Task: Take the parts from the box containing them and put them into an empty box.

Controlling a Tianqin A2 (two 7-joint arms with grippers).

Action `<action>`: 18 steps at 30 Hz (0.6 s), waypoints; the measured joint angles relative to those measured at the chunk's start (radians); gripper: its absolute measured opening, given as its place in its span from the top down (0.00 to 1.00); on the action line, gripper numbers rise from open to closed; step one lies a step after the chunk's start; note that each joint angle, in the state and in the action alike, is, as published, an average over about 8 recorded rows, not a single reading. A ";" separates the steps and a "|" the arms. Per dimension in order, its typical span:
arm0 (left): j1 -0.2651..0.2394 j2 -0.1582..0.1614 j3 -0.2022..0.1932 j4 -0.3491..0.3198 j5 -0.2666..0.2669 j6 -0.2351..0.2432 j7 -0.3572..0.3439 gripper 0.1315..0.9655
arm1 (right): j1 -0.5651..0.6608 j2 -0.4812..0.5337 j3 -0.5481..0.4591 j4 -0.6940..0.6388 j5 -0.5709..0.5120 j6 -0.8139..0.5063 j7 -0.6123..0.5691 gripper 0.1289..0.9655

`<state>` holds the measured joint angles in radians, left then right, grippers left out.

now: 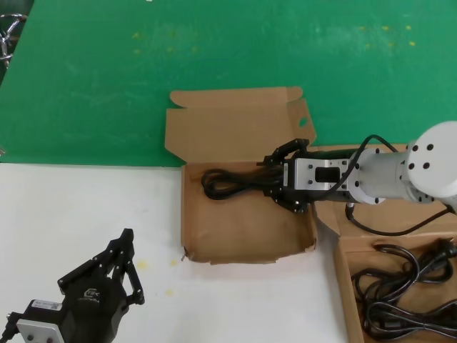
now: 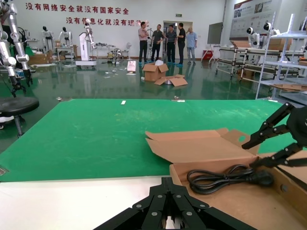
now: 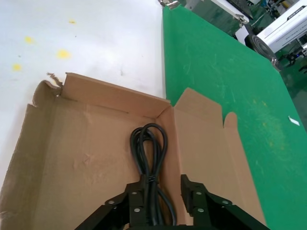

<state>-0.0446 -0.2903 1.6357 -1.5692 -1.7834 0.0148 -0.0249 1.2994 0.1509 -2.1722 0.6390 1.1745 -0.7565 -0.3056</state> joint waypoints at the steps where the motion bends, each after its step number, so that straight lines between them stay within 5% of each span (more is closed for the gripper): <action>1: 0.000 0.000 0.000 0.000 0.000 0.000 0.000 1.00 | -0.002 0.000 -0.001 -0.002 0.001 0.002 -0.001 0.84; 10: 0.000 0.000 0.000 0.000 0.000 0.000 0.000 1.00 | -0.014 0.014 -0.003 0.021 0.006 0.003 0.022 0.70; 18: 0.000 0.000 0.000 0.000 0.000 0.000 0.000 1.00 | -0.062 0.086 0.032 0.206 0.004 -0.006 0.156 0.49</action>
<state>-0.0446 -0.2903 1.6357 -1.5692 -1.7834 0.0148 -0.0249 1.2371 0.2365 -2.1398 0.8452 1.1784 -0.7626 -0.1499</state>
